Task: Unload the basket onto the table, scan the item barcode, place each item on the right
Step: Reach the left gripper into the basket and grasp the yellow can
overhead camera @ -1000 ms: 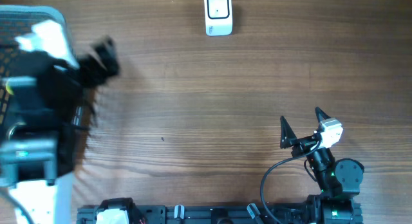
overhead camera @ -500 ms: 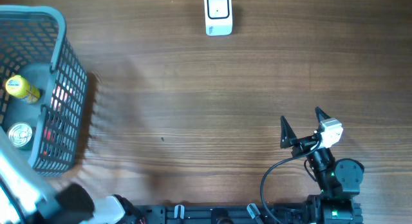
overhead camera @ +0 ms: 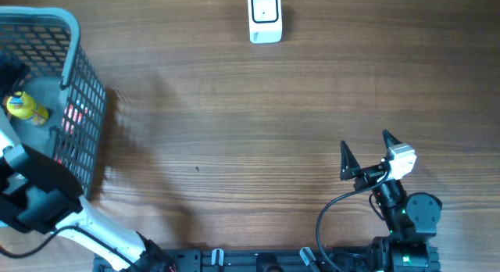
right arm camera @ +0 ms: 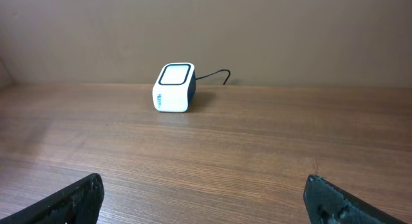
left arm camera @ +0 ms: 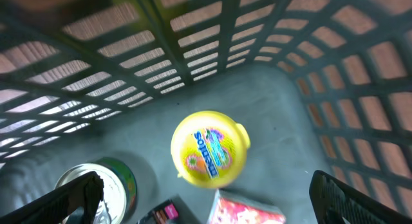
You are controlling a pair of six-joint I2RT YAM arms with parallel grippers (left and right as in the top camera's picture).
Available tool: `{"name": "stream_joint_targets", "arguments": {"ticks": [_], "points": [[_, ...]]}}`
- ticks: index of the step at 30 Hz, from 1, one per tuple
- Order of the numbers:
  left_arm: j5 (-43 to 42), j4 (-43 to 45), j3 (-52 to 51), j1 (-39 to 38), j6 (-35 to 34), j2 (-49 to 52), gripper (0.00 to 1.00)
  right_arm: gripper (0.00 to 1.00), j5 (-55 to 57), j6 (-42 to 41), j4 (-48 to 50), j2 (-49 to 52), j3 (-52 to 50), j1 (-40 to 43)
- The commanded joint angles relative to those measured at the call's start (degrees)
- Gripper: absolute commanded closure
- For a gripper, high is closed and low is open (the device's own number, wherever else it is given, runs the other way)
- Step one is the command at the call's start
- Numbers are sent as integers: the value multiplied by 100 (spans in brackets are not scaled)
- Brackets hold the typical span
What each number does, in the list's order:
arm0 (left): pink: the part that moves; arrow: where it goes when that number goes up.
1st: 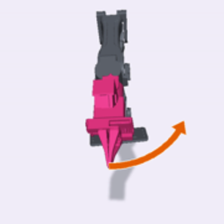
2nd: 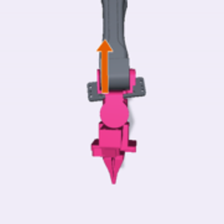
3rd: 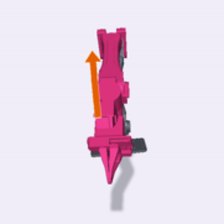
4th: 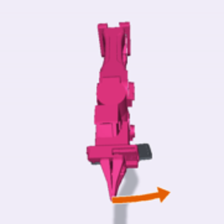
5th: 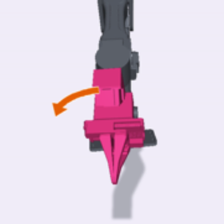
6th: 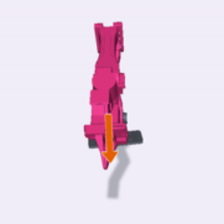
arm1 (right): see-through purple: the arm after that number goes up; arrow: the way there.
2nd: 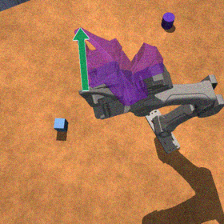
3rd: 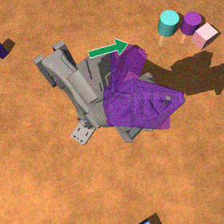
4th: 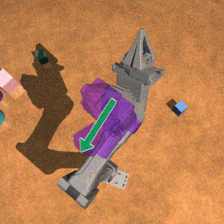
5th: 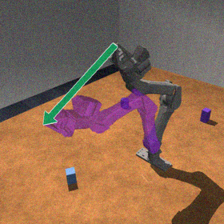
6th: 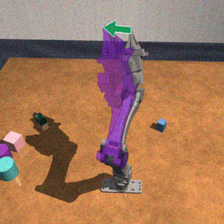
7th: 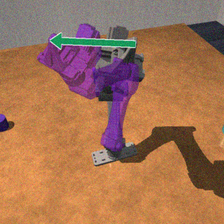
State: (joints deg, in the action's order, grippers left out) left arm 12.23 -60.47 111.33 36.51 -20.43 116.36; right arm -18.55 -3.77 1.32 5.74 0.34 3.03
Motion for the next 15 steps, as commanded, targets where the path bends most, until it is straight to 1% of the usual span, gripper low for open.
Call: {"name": "stream_joint_targets", "arguments": {"ticks": [1,15], "points": [[197,105,31,52,68,328,0,0,55,20,15,-4,-4,-35],[20,636,26,50,66,1432,0,0,55,20,15,-4,-4,-35]]}}
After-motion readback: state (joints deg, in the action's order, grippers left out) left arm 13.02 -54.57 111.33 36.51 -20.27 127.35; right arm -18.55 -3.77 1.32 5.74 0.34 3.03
